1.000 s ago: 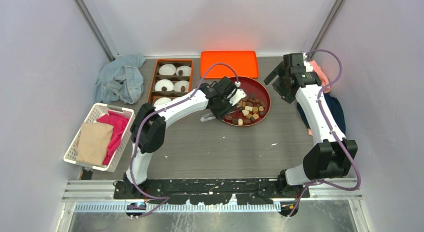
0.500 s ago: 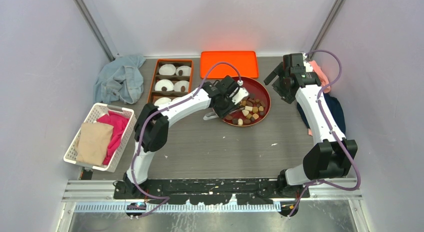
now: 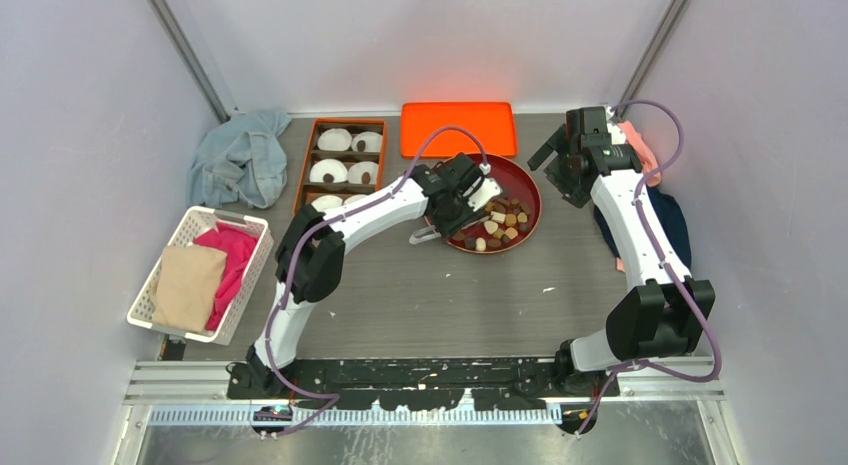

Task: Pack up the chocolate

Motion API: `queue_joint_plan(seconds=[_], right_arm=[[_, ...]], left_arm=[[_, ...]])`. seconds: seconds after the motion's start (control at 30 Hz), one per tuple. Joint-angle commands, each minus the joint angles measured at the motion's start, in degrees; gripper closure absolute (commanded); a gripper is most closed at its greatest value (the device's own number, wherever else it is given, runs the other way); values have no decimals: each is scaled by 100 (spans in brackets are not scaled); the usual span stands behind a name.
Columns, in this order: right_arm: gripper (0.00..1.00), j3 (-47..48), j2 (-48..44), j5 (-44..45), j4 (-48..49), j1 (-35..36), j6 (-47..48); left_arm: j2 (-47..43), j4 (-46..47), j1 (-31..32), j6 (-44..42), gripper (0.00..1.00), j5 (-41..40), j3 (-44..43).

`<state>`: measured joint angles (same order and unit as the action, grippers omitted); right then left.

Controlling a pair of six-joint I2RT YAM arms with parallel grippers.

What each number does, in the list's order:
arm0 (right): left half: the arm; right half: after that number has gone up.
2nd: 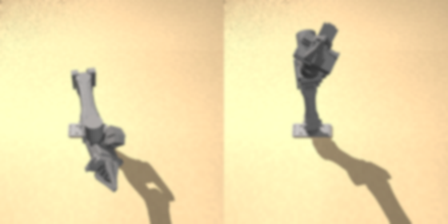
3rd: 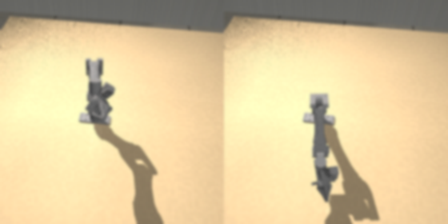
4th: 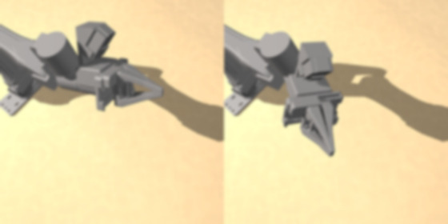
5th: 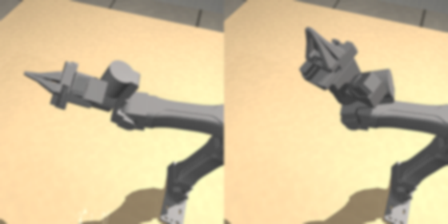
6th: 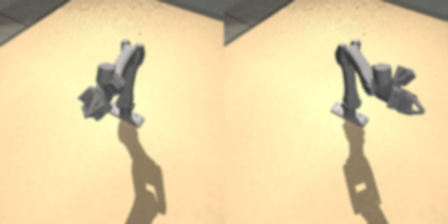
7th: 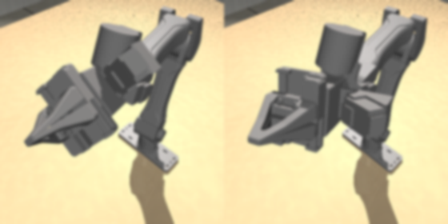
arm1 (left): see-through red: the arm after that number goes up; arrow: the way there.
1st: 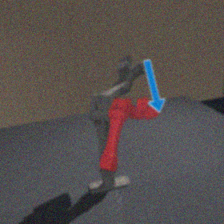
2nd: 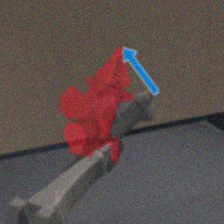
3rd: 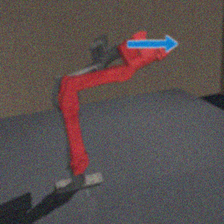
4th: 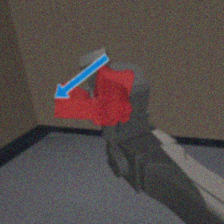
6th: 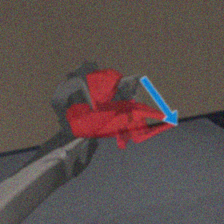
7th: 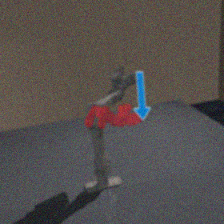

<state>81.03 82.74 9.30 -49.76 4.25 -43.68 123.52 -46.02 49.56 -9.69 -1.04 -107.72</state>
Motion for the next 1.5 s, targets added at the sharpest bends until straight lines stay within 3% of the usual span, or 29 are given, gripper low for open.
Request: queue_joint_plan(seconds=[0.0, 0.33, 0.63, 1.47], right_arm=[[6, 47, -207, 19, 122, -8, 22], [6, 64, -155, -24, 177, -11, -18], [6, 103, -100, -28, 190, -9, -9], [6, 150, -121, 162, 195, -10, 45]], left_arm=[[-32, 13, 36, -50, 68, -2, -265], [-201, -113, 36, -19, 100, -102, -268], [-446, -108, 12, 64, 100, -215, -230], [-1258, 36, -767, 770, 100, 845, 52]])
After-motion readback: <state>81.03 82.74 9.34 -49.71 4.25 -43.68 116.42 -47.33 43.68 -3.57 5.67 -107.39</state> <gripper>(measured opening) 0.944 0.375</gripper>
